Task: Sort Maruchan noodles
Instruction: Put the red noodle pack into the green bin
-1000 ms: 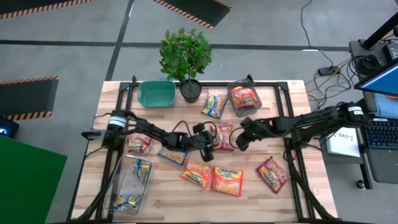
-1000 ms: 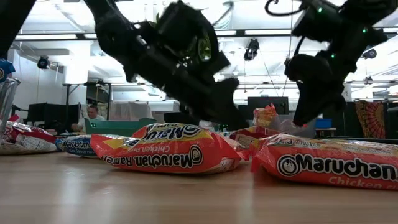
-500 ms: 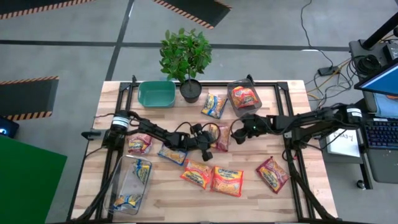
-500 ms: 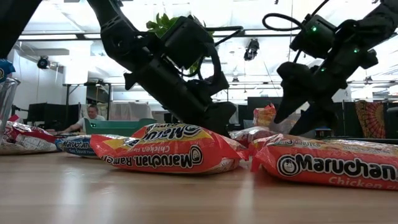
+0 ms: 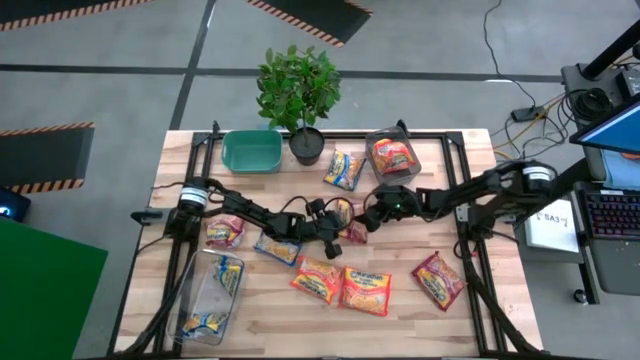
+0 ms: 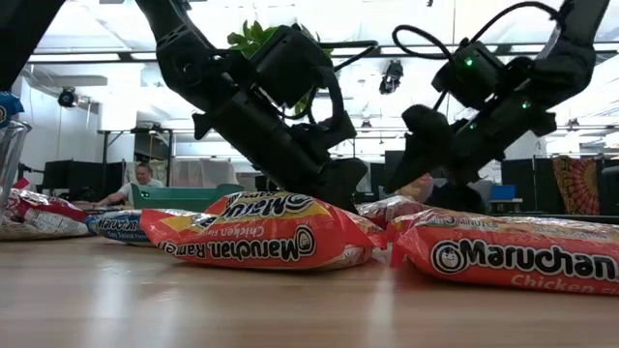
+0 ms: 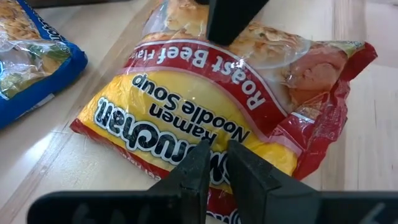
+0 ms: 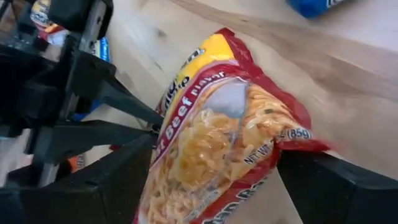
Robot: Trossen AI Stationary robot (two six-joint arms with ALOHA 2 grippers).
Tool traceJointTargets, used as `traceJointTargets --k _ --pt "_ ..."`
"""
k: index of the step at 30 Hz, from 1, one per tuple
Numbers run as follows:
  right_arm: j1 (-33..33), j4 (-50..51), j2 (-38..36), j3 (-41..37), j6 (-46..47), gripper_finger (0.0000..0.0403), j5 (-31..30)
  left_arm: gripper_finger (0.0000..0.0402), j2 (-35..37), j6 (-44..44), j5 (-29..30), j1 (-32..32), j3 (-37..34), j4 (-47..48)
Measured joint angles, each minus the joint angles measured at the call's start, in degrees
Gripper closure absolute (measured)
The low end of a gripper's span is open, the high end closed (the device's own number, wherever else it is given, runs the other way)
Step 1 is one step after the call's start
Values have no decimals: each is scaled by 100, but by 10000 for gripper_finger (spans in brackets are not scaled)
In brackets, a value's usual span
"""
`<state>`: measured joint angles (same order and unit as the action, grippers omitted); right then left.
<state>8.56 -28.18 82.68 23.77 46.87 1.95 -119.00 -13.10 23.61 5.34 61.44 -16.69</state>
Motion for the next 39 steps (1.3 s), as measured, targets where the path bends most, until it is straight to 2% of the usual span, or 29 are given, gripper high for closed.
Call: traceJointTargets --k 4,8,15,19,22,25,31,35,39 --pt "0 -562 377 0 -104 105 4 362 0 -3 -3 0 -3 -9" --pt "-2 -1124 702 17 -240 146 224 362 0 -4 -5 0 -8 -26" --pt "-2 -1549 933 24 -403 261 427 362 0 -85 -8 2 -8 -33" --pt "-2 -1540 808 13 -619 328 537 362 66 -90 -14 44 -10 -7" --pt "-4 -1498 616 -9 -793 362 639 362 244 16 -37 103 -17 181" --pt "-7 -1504 348 -70 -1002 376 656 362 562 57 -38 153 -19 557" --pt "-6 -1549 -344 -314 -1519 377 559 362 1397 366 -30 277 -21 1226" --pt "-47 -1807 -851 -596 -1974 378 373 362 1998 785 -20 380 -25 1193" --pt "-184 -2545 -1247 -914 -2684 378 253 362 2449 1107 -12 443 -52 782"
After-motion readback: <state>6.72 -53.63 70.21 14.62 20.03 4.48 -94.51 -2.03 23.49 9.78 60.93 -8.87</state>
